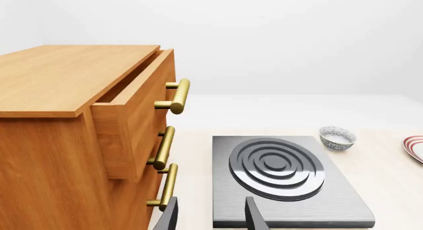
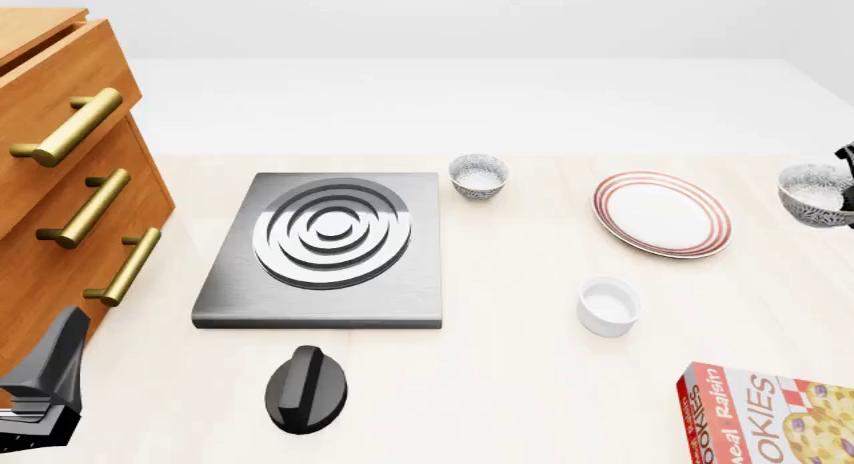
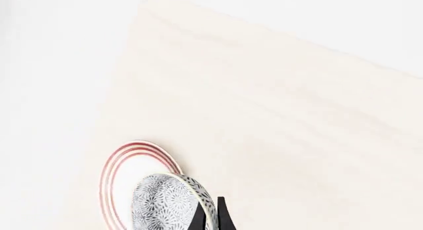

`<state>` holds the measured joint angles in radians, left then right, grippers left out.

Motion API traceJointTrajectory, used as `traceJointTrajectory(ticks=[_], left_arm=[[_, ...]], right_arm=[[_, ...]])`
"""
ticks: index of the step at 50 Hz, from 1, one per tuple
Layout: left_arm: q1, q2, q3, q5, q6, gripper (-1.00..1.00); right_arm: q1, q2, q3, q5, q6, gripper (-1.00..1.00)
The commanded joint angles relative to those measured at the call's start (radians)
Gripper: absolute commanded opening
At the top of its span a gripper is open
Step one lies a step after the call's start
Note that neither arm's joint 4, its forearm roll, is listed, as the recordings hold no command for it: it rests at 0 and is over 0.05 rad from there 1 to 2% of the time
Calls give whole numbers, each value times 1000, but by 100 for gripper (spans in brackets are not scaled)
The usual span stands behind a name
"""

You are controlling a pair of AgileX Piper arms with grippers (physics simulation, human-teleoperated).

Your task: Pick the akita bowl next to the cookies box and place it on the plate.

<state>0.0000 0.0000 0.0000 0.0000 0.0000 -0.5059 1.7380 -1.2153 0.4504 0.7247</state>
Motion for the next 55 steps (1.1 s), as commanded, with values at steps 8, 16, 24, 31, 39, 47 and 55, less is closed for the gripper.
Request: traceJointTrajectory(ticks=[8,16,24,31,39,47,55], left_arm=[[0,0,0,0,0,100],[0,0,0,0,0,100],[0,0,0,0,0,100],[0,0,0,0,0,100],[0,0,0,0,0,100],[0,0,0,0,0,100],[0,0,0,0,0,100]], right_arm=[[96,-20,85,-123,134,-100],[111,-13,90,-168,146,-100],[143,12,93,-215,151,-100],[187,32,101,-265,163,-100],[208,49,82,-289,153,-100],[231,70,62,-314,149,-100],[253,110,38,-325,153,-100]])
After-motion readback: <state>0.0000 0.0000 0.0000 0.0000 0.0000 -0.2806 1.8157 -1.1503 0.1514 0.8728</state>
